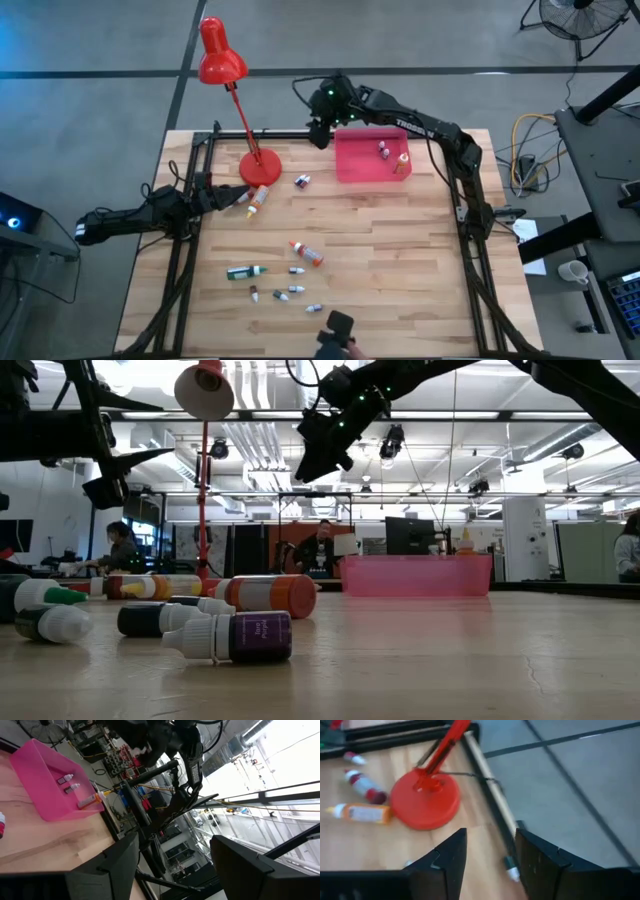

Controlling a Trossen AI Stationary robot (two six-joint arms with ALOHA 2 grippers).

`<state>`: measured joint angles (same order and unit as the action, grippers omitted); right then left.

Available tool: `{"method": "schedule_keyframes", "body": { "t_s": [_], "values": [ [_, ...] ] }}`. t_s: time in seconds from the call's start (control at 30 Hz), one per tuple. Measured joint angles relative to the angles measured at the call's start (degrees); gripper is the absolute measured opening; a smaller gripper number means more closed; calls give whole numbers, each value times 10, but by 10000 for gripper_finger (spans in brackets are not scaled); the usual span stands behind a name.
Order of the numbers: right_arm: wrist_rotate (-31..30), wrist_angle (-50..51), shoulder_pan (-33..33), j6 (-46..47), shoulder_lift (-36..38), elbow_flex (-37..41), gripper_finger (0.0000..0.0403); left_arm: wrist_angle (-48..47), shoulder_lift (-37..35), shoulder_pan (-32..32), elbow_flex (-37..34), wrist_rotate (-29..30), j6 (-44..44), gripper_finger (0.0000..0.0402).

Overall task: Pick & Place food coloring
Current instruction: Put the small green food coloring bottle into the red bin

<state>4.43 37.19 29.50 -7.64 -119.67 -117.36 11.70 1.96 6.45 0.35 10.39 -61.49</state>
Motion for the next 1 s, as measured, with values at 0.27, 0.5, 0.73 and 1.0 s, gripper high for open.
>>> {"method": "schedule_keyframes", "body": {
  "t_s": [0.27,0.5,0.73,1.0],
  "values": [
    [1,18,-4,81,2,0,160,0,0,0,0,0,0,220],
    [3,12,-15,73,-1,1,160,0,0,0,0,0,0,220],
    [0,14,-13,103,-1,1,160,0,0,0,0,0,0,220],
    [0,13,-14,97,-1,1,160,2,0,0,0,14,-74,220]
  ]
}}
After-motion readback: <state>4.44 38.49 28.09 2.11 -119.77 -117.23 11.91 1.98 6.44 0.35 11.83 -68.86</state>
